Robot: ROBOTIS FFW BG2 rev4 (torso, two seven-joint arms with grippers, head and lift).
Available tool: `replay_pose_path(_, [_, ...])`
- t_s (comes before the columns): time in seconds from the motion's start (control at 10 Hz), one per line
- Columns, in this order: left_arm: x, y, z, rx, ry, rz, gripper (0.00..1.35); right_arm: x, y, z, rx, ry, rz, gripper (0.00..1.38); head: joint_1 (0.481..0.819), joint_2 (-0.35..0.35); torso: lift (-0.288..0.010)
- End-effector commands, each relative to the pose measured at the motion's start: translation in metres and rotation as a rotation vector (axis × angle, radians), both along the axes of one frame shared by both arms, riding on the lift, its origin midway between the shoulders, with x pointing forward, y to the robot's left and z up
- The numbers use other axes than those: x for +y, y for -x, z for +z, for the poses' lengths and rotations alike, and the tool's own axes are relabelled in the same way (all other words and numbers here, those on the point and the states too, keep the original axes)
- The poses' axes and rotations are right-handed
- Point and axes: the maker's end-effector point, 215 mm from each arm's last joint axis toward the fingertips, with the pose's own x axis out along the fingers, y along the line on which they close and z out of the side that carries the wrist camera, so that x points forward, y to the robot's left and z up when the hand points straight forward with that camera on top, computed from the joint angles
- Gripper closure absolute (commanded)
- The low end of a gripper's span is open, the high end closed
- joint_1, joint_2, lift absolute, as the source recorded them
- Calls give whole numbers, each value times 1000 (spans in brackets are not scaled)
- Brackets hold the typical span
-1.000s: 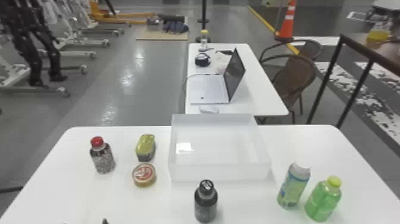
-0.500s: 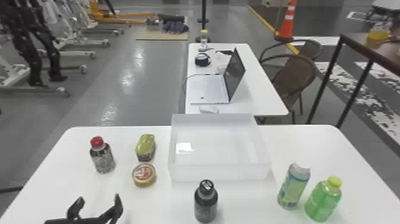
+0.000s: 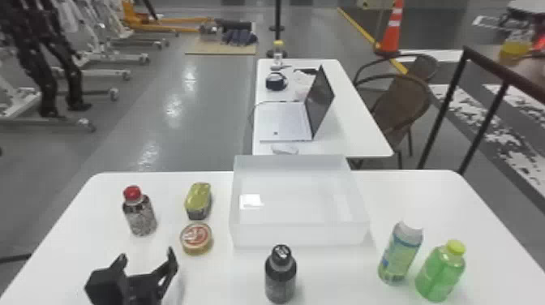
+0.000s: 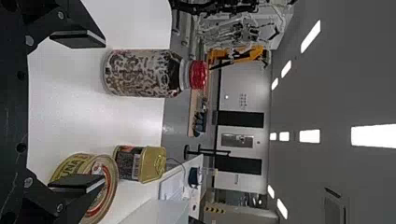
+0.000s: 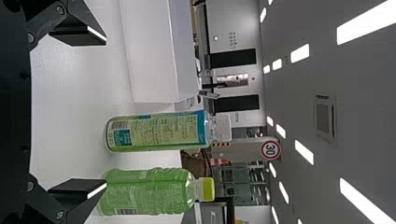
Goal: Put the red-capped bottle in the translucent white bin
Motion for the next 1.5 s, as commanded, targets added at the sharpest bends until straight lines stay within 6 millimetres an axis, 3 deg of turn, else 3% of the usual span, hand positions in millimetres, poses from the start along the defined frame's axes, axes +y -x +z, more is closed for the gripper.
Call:
replay_pose_path(0.0, [-2,-19,3,-6,-5,-2,263,0,0,-1,1,0,0,206,549,0,-100])
replay_pose_path(0.3, [-1,-52,17,-29,-10,29,265,3,-4,1,-5,-1,11,206,549,0,-100])
replay_pose_path(0.9, [37,-82,12,30,-38,178,265,7,-6,-1,-3,-7,19,206,549,0,-100])
replay_pose_path(1.4, [55,-108,4,86,-3,153,265,10,-9,-1,-7,-10,29,206,549,0,-100])
